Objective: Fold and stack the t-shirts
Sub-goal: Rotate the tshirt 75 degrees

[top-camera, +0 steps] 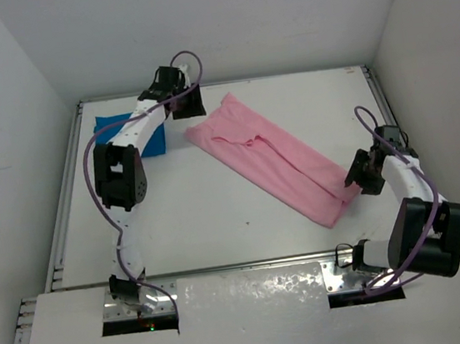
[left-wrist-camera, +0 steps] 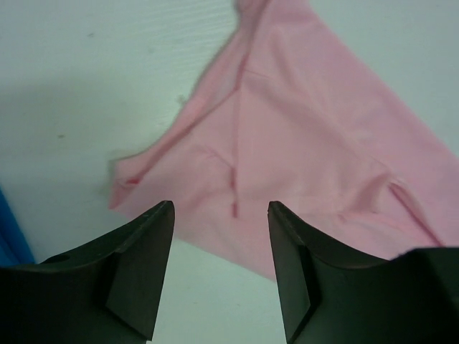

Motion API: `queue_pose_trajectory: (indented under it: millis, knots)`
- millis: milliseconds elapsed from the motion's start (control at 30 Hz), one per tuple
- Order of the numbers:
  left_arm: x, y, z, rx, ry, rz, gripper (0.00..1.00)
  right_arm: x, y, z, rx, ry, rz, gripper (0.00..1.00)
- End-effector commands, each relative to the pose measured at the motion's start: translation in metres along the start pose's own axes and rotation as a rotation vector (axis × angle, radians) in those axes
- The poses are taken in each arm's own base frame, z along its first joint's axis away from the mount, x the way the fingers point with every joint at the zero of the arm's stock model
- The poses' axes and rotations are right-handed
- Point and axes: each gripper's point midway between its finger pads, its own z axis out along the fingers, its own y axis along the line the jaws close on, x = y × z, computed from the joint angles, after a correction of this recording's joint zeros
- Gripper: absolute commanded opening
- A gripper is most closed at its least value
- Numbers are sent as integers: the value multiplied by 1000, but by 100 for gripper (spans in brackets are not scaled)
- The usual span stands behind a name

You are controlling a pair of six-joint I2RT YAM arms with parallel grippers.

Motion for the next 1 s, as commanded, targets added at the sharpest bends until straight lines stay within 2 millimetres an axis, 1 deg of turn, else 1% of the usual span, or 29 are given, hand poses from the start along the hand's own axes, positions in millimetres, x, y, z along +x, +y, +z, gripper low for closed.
queue_pose_trajectory:
  millis: [0,33,67,100,133,167,200,233,267,300,333,367,433,467,500,533,567,600,633,667,700,733,833,900,967]
  knots:
    - [-16,-73,-40,155,-67,89,53,-20,-2,-3,36,-47,14,51]
    - [-9,-82,-37,173,-54,105,53,-26,6,-1,0,-65,11,51]
    - [1,-104,-36,215,-40,136,53,-29,14,-1,-40,-68,3,51]
    - [3,-116,-33,242,-47,162,53,-33,24,0,-78,-79,-16,51]
    - [12,-139,-32,293,-37,194,53,-41,40,1,-147,-97,-48,51]
    - [13,-150,-27,323,-48,208,53,-45,49,2,-174,-108,-73,51]
    - [17,-160,-23,345,-41,213,53,-48,65,0,-215,-123,-122,51]
    - [14,-179,-26,390,-51,229,52,-54,76,3,-248,-143,-168,52]
    - [17,-185,-21,404,-39,222,52,-54,89,3,-299,-142,-194,52]
    - [17,-192,-22,424,-40,218,52,-52,101,5,-347,-138,-216,52]
    - [19,-201,-24,458,-35,218,51,-56,112,10,-397,-139,-210,52]
    - [15,-208,-26,484,-55,210,51,-52,119,12,-441,-115,-204,52]
    - [21,-215,-24,517,-61,203,51,-50,121,19,-447,-97,-177,49]
    - [12,-226,-28,571,-101,182,51,-47,122,22,-460,-92,-170,46]
    - [17,-227,-23,594,-93,158,51,-37,122,26,-481,-69,-161,43]
    - [17,-233,-22,617,-97,140,51,-36,124,27,-494,-68,-155,40]
    - [13,-242,-23,663,-108,95,51,-29,123,32,-494,-40,-147,36]
    - [21,-244,-11,675,-86,70,51,-21,120,36,-490,-12,-141,30]
    - [27,-251,-8,705,-69,58,50,-13,117,38,-482,19,-137,28]
    - [34,-254,2,715,-51,32,50,-7,113,40,-471,34,-137,28]
    - [37,-258,5,722,-44,30,49,2,109,42,-462,55,-138,27]
    - [44,-265,7,729,-33,36,49,7,106,42,-455,59,-144,28]
    - [61,-268,21,702,-15,48,49,14,101,40,-450,50,-141,29]
    - [74,-260,34,668,15,38,48,24,99,42,-452,81,-136,29]
    - [83,-251,46,620,29,28,47,29,95,44,-438,98,-132,29]
